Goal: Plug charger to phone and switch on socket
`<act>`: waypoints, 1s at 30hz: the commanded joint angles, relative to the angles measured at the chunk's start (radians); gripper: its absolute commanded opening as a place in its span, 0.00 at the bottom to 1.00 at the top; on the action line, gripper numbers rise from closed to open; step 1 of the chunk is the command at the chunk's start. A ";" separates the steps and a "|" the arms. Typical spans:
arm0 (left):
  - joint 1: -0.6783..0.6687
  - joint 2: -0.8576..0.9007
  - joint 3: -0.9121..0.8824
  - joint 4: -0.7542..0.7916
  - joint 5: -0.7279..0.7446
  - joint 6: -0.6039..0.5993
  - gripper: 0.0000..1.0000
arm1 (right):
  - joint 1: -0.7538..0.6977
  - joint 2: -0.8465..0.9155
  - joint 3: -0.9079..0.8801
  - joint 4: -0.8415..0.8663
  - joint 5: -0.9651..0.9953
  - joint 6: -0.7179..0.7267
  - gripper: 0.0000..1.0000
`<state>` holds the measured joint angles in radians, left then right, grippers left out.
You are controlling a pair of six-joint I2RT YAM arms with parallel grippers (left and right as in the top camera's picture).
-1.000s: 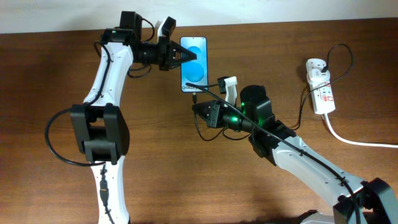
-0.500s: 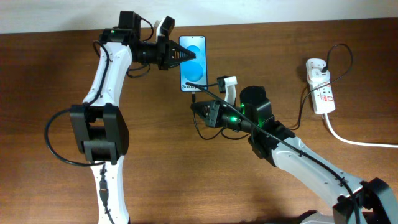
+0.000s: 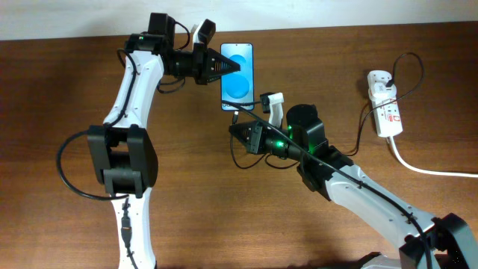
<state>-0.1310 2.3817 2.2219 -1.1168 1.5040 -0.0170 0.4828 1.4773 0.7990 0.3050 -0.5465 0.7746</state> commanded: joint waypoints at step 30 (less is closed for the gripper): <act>0.027 -0.009 0.005 0.002 -0.031 0.003 0.00 | -0.028 0.002 0.023 -0.076 -0.014 -0.166 0.04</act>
<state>-0.0978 2.3817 2.2211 -1.1164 1.4170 -0.0196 0.4763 1.4849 0.8085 0.2165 -0.5747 0.6235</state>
